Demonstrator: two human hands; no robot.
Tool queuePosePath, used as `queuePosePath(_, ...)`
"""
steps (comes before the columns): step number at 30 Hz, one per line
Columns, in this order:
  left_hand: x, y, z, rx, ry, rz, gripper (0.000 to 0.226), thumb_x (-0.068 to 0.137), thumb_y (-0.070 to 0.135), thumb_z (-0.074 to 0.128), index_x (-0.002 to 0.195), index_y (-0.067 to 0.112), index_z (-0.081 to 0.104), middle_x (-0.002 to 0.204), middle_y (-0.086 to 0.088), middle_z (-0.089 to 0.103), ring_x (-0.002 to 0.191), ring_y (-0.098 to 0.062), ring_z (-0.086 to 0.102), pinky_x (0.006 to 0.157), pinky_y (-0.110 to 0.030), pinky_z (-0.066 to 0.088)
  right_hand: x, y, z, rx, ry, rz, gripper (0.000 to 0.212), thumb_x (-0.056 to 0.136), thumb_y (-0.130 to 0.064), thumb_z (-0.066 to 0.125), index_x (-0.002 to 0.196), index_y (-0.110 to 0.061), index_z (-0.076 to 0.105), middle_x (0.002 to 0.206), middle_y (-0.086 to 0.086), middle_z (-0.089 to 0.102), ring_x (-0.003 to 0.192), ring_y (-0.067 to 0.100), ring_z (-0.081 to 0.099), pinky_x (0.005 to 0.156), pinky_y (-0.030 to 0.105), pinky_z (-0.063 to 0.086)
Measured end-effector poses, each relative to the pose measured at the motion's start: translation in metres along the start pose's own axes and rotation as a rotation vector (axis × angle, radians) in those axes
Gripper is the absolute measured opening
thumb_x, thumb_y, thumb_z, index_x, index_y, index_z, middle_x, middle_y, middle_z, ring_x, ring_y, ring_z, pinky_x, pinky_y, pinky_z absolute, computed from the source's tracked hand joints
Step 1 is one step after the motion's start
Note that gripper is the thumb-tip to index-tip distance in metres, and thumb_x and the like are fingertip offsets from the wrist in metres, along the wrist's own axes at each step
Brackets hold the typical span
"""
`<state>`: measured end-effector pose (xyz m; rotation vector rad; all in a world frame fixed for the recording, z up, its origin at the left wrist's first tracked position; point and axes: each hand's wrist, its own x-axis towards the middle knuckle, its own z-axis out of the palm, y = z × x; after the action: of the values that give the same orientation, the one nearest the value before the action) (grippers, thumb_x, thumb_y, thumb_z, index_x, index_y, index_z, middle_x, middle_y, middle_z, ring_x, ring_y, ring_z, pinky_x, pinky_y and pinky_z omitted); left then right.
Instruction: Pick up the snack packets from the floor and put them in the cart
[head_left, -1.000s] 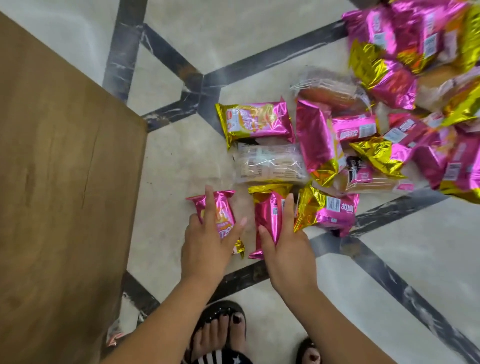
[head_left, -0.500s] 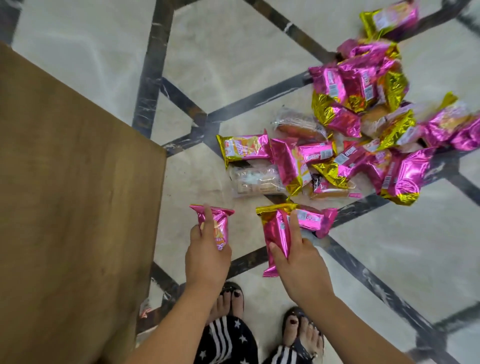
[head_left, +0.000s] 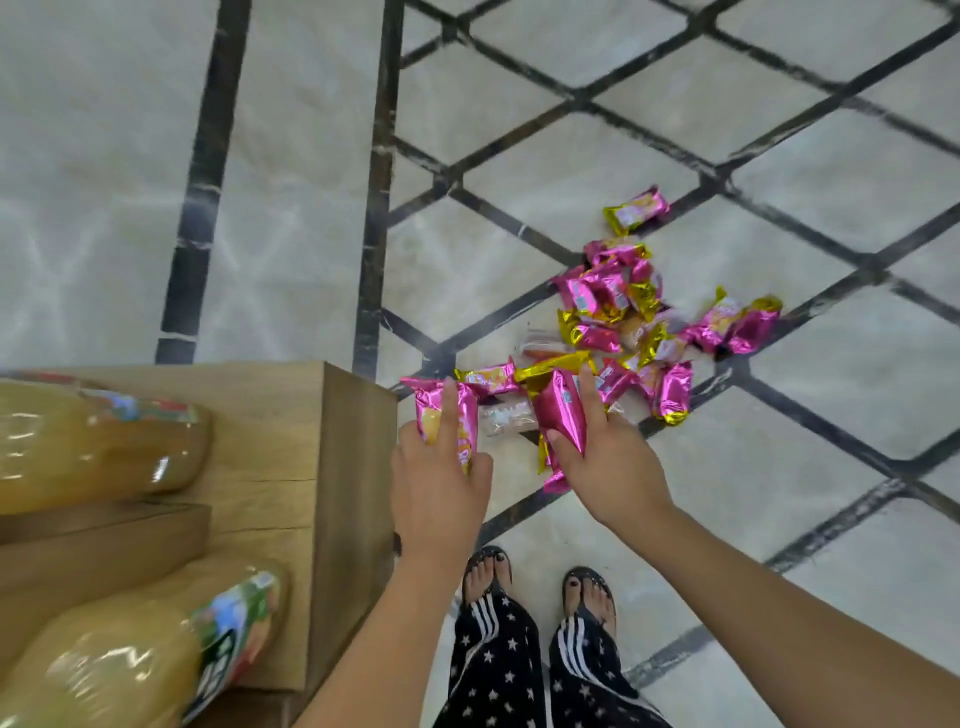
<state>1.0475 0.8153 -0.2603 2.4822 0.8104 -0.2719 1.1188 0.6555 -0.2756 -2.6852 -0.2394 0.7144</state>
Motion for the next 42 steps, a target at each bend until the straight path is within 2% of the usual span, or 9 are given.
queuePosePath(3, -0.039, 0.044, -0.065, -0.054, 0.07, 0.059, 0.074, 0.092, 0.03, 0.054, 0.153, 0.044, 0.015, 0.099, -0.001, 0.034, 0.087, -0.02, 0.041, 0.066, -0.031, 0.034, -0.037, -0.022, -0.062, 0.038, 0.028, -0.01, 0.082, 0.097, -0.053, 0.042, 0.154, -0.03, -0.013, 0.112, 0.014, 0.06, 0.096, 0.031, 0.06, 0.071, 0.038, 0.052)
queuePosePath(7, -0.09, 0.092, -0.138, -0.093, 0.088, 0.124, 0.074, 0.092, 0.029, 0.049, 0.152, 0.049, 0.01, 0.107, -0.003, 0.038, 0.093, -0.024, 0.045, 0.067, -0.031, 0.036, -0.098, -0.039, -0.131, 0.144, 0.061, 0.006, 0.082, 0.095, -0.053, 0.044, 0.153, -0.035, -0.011, 0.114, 0.012, 0.062, 0.098, 0.031, 0.061, 0.074, 0.042, 0.055)
queuePosePath(17, -0.175, 0.151, -0.224, -0.072, -0.237, 0.305, 0.066, 0.099, 0.049, 0.039, 0.151, 0.053, -0.001, 0.111, 0.002, 0.038, 0.089, -0.014, 0.045, 0.073, -0.029, 0.033, -0.234, -0.037, -0.239, 0.332, 0.099, 0.218, 0.079, 0.095, -0.053, 0.048, 0.154, -0.04, -0.004, 0.112, 0.011, 0.064, 0.095, 0.028, 0.063, 0.081, 0.038, 0.052)
queuePosePath(22, -0.203, 0.174, -0.229, 0.16, -0.326, 0.451, 0.07, 0.097, 0.059, 0.037, 0.152, 0.05, -0.006, 0.113, -0.002, 0.04, 0.1, -0.024, 0.053, 0.083, -0.032, 0.045, -0.299, -0.005, -0.247, 0.502, 0.198, 0.485, 0.077, 0.091, -0.055, 0.052, 0.153, -0.046, 0.006, 0.11, 0.009, 0.064, 0.094, 0.028, 0.062, 0.082, 0.037, 0.052)
queuePosePath(27, -0.228, 0.211, -0.22, 0.432, -0.39, 0.632, 0.069, 0.098, 0.06, 0.03, 0.151, 0.049, -0.013, 0.136, -0.015, 0.036, 0.113, -0.029, 0.054, 0.092, -0.034, 0.049, -0.369, 0.034, -0.237, 0.637, 0.293, 0.612, 0.073, 0.092, -0.05, 0.053, 0.149, -0.052, 0.007, 0.109, 0.002, 0.066, 0.088, 0.019, 0.065, 0.081, 0.035, 0.054)
queuePosePath(31, -0.255, 0.25, -0.204, 0.487, -0.392, 0.758, 0.069, 0.097, 0.06, 0.031, 0.153, 0.048, -0.008, 0.129, -0.017, 0.038, 0.107, -0.035, 0.055, 0.09, -0.041, 0.051, -0.424, 0.071, -0.231, 0.747, 0.391, 0.733, 0.076, 0.091, -0.05, 0.056, 0.148, -0.054, 0.006, 0.097, -0.004, 0.065, 0.08, 0.01, 0.065, 0.075, 0.03, 0.056)
queuePosePath(35, -0.309, 0.294, -0.178, 0.547, -0.415, 0.891, 0.069, 0.097, 0.058, 0.033, 0.153, 0.046, -0.007, 0.129, -0.022, 0.039, 0.105, -0.036, 0.055, 0.093, -0.042, 0.048, -0.485, 0.115, -0.228, 0.794, 0.519, 0.86, 0.078, 0.09, -0.051, 0.057, 0.152, -0.047, 0.008, 0.107, -0.004, 0.066, 0.082, 0.013, 0.063, 0.074, 0.029, 0.054)
queuePosePath(40, -0.41, 0.345, -0.126, 0.579, -0.479, 1.028, 0.069, 0.1, 0.053, 0.035, 0.154, 0.045, -0.007, 0.147, -0.025, 0.029, 0.13, -0.036, 0.041, 0.101, -0.039, 0.039, -0.568, 0.172, -0.221, 0.906, 0.649, 0.965, 0.08, 0.09, -0.048, 0.059, 0.152, -0.047, 0.008, 0.109, -0.002, 0.067, 0.088, 0.015, 0.065, 0.079, 0.032, 0.054)
queuePosePath(42, -0.455, 0.362, -0.102, 0.574, -0.523, 1.08, 0.069, 0.1, 0.053, 0.035, 0.154, 0.044, -0.007, 0.144, -0.024, 0.03, 0.126, -0.035, 0.042, 0.096, -0.037, 0.04, -0.604, 0.194, -0.215, 0.91, 0.684, 1.007, 0.079, 0.09, -0.049, 0.059, 0.151, -0.047, 0.009, 0.106, -0.005, 0.067, 0.088, 0.015, 0.064, 0.079, 0.031, 0.054)
